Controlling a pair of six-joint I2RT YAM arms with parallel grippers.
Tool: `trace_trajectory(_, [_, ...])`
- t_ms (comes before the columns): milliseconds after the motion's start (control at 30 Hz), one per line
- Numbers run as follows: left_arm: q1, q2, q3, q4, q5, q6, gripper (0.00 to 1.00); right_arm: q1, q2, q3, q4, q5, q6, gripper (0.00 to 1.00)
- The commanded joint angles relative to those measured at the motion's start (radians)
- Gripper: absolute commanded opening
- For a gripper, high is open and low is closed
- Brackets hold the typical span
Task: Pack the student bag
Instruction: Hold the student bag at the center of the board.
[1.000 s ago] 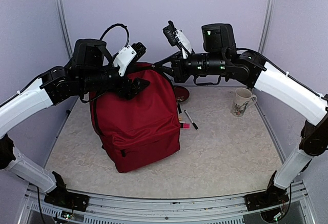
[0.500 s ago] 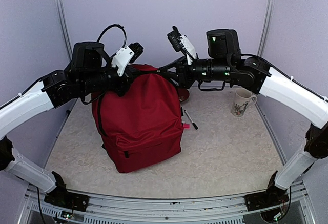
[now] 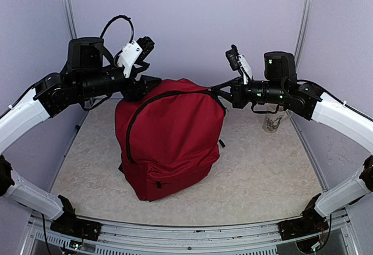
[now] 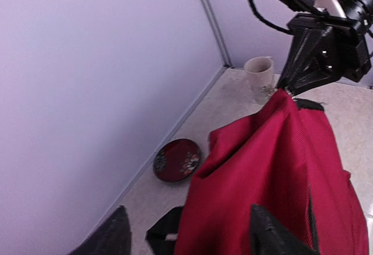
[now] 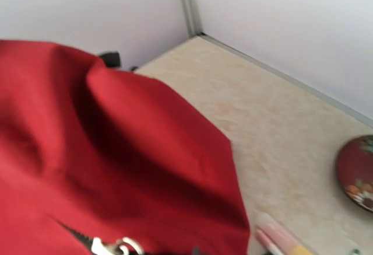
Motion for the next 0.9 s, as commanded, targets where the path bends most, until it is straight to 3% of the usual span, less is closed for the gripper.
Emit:
trace_trajectory(0, [0.001,0.13,0.125,-0.217,0.342,-0.06,0.98,0.004,0.002,0.012,0.051,-0.055,0.025,0.0])
trace_trajectory(133, [-0.018,0.16,0.144,-0.203,0.476,-0.107,0.99,0.004,-0.001,0.007,0.056,-0.055,0.027,0.0])
trace_trajectory(300, [-0.077,0.204,0.175,-0.223,0.387,-0.076,0.99,0.005,0.006,0.008,0.054,-0.063,0.027,0.0])
trace_trajectory(500, [-0.132,0.225,0.207,-0.201,0.445,-0.083,0.99,0.008,0.011,0.009,0.056,-0.063,0.024,0.0])
trace_trajectory(567, [-0.221,0.228,0.231,-0.216,0.328,-0.042,0.99,0.008,0.015,0.012,0.053,-0.063,0.023,0.0])
trace_trajectory(667, [-0.369,0.249,0.264,-0.241,0.012,0.018,0.99,0.009,0.015,0.012,0.054,-0.063,0.022,0.0])
trace_trajectory(800, [-0.458,0.28,0.297,-0.202,-0.353,0.032,0.99,0.008,0.018,0.011,0.055,-0.063,0.02,0.0])
trace_trajectory(867, [-0.466,0.296,0.304,-0.204,-0.448,0.041,0.99,0.008,0.018,0.007,0.059,-0.066,0.023,0.0])
